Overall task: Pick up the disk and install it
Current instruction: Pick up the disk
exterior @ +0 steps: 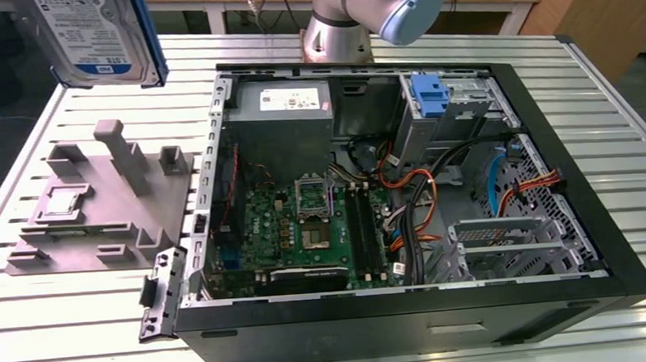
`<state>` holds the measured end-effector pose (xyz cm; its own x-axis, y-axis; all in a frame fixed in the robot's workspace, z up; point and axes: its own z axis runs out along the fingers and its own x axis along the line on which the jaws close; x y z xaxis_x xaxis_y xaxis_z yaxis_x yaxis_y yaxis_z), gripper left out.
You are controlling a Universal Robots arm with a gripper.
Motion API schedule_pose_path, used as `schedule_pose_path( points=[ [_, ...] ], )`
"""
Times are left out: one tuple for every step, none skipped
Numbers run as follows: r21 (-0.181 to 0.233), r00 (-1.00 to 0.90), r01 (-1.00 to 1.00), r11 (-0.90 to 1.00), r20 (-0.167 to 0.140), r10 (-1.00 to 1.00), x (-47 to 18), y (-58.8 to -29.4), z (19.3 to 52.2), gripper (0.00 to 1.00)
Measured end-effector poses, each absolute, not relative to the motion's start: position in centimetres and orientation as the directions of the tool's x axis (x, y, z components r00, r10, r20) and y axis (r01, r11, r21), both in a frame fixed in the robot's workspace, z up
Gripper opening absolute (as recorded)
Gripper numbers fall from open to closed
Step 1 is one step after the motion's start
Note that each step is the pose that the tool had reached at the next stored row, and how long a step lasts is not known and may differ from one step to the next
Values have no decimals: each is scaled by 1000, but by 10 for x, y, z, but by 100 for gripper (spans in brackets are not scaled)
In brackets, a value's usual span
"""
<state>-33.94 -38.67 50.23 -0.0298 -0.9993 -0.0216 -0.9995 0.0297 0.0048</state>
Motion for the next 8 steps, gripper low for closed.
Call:
schedule_pose_path(
  points=[
    [5, -30, -1000, 30, -22, -999, -338, -387, 502, 36],
    [5, -30, -1000, 30, -22, -999, -336, -387, 502, 36],
    [5, -30, -1000, 30, -22, -999, -335, -387, 502, 36],
    [5, -30, -1000, 30, -22, -999, -333, -387, 502, 36],
    [5, -30, -1000, 30, -22, -999, -332, -387, 502, 36],
    [5, -30, -1000, 30, -22, -999, -331, -387, 502, 36],
    [5, -30, -1000, 30, -22, -999, -330, -387, 502, 36],
    [5, -30, -1000, 30, -22, -999, -329, -387, 502, 36]
  ],
)
